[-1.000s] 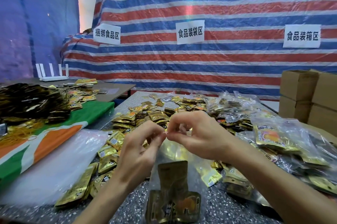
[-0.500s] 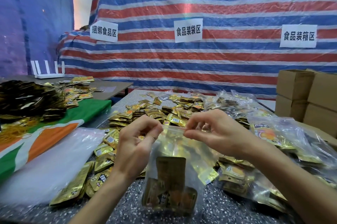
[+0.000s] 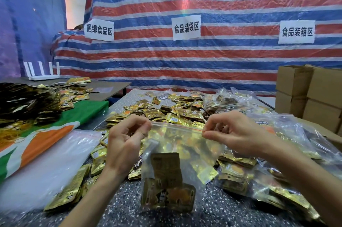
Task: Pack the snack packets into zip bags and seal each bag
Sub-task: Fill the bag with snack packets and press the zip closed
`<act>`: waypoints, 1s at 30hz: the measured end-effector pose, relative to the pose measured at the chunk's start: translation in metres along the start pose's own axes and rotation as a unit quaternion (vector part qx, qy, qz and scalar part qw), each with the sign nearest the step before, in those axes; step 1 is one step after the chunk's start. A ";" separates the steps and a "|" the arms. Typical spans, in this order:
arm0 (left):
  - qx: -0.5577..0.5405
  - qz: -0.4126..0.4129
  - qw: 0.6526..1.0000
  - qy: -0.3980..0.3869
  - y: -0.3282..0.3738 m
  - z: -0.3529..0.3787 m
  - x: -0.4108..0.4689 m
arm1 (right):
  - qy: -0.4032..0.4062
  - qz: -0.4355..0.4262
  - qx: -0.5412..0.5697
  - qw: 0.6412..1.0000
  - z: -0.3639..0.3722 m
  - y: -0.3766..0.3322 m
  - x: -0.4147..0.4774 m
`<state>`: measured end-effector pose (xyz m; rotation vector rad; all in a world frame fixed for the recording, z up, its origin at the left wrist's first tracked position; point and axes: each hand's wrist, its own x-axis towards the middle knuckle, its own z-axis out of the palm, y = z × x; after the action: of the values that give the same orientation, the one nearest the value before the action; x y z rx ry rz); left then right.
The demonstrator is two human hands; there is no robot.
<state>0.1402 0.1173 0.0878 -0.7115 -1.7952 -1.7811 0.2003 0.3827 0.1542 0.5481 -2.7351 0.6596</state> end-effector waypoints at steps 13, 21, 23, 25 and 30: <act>0.003 -0.020 1.000 -0.003 -0.009 -0.008 0.003 | 0.016 0.009 -0.036 0.999 -0.009 0.007 -0.017; 0.002 -0.025 1.000 -0.010 -0.009 -0.002 0.002 | 0.044 -0.010 -0.029 0.999 -0.007 0.011 -0.025; -0.011 -0.028 0.999 -0.018 -0.012 -0.001 0.001 | 0.070 -0.010 0.087 0.994 0.003 0.014 -0.029; -0.038 -0.037 0.998 -0.018 -0.014 0.002 -0.003 | 0.074 0.033 0.240 0.967 0.023 0.018 -0.034; -0.073 -0.048 0.996 -0.007 -0.013 0.013 -0.013 | -0.021 0.185 0.423 0.887 0.097 0.026 -0.050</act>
<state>0.1413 0.1298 0.0689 -0.7059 -1.7474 -1.9912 0.2170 0.3719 0.0444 0.1781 -2.4831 1.9840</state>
